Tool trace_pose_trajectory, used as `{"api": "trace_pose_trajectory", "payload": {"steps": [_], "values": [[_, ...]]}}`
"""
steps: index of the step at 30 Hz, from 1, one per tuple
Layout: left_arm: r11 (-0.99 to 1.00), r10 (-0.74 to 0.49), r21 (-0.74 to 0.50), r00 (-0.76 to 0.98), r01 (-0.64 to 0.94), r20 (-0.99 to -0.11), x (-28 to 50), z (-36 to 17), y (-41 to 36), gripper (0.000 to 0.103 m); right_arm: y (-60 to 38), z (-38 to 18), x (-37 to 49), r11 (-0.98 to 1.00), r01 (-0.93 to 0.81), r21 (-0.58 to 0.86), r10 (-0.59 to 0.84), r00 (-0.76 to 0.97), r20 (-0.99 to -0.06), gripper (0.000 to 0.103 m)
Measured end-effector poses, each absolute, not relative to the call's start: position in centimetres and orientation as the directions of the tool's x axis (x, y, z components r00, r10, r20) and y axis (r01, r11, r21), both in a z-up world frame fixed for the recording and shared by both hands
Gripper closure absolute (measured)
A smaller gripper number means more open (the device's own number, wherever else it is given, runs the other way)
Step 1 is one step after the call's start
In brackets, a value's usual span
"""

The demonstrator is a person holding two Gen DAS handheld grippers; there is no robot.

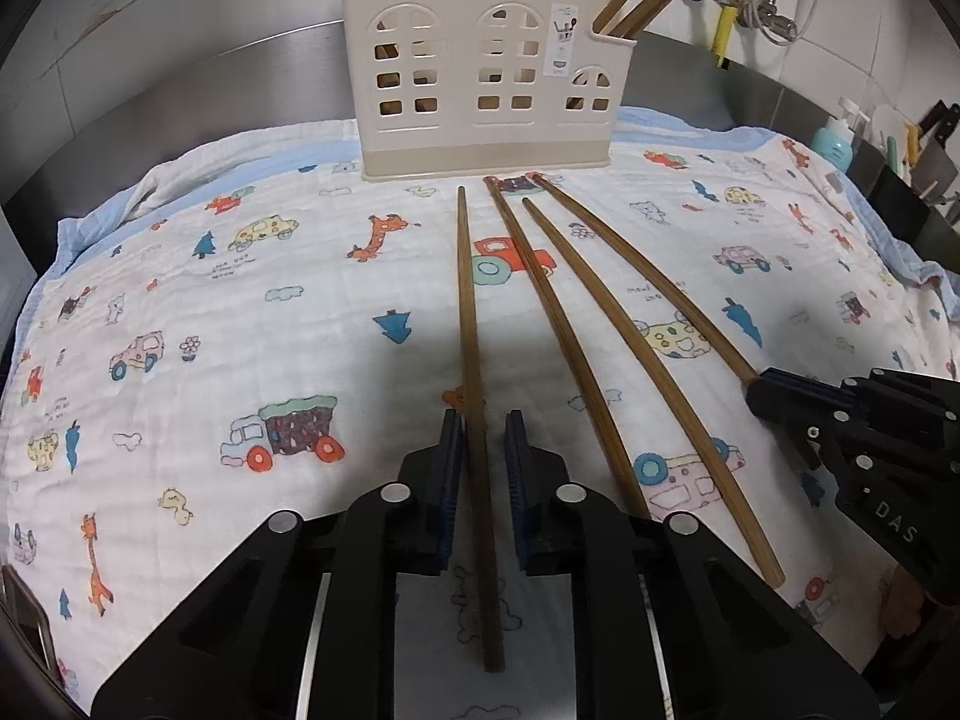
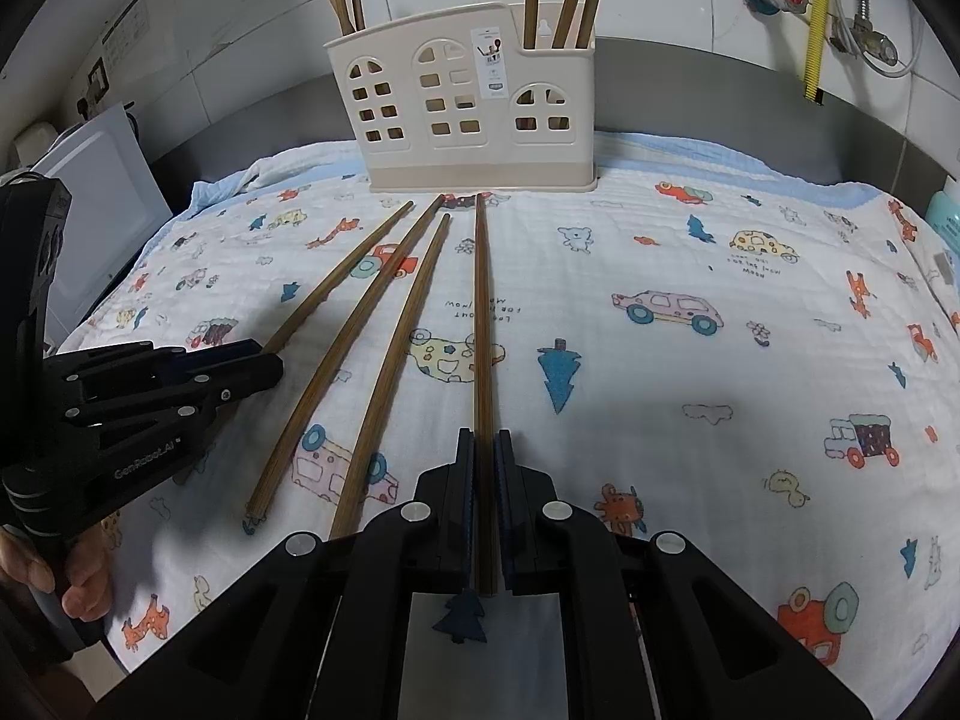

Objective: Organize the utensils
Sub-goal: 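Close the left tool on a chopstick while the right tool grasps another, then lift both held chopsticks upright and carry them above the beige caddy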

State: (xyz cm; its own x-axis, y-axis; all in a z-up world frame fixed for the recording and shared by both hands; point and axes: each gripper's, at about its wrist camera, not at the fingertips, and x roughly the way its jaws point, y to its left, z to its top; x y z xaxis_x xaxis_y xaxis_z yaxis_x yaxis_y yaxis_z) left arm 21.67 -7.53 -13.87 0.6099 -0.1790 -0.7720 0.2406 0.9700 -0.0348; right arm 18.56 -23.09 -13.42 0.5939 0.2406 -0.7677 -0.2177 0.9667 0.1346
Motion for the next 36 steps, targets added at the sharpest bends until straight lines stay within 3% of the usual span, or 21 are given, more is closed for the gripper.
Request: {"api": "trace_pose_trajectory", "payload": {"steps": [4,13,36], "values": [[0.973,-0.181,-0.053,0.601,0.225,-0.779,21.9,-13.7,-7.3,0.097,-23.1,-13.1,18.3,0.967,-0.218,0.129,0.238,0.604,-0.761,0.096],[0.967,-0.21,-0.063,0.628,0.248,-0.75,21.0,-11.9,-6.8,0.097,-23.3,-10.4,17.4,0.968,-0.219,0.119,0.236,0.646,-0.726,0.097],[0.95,-0.288,-0.078,0.753,0.302,-0.591,19.7,-3.3,-4.8,0.097,-23.0,-0.4,16.8,0.957,-0.275,0.091,0.275,0.759,-0.59,0.097]]}}
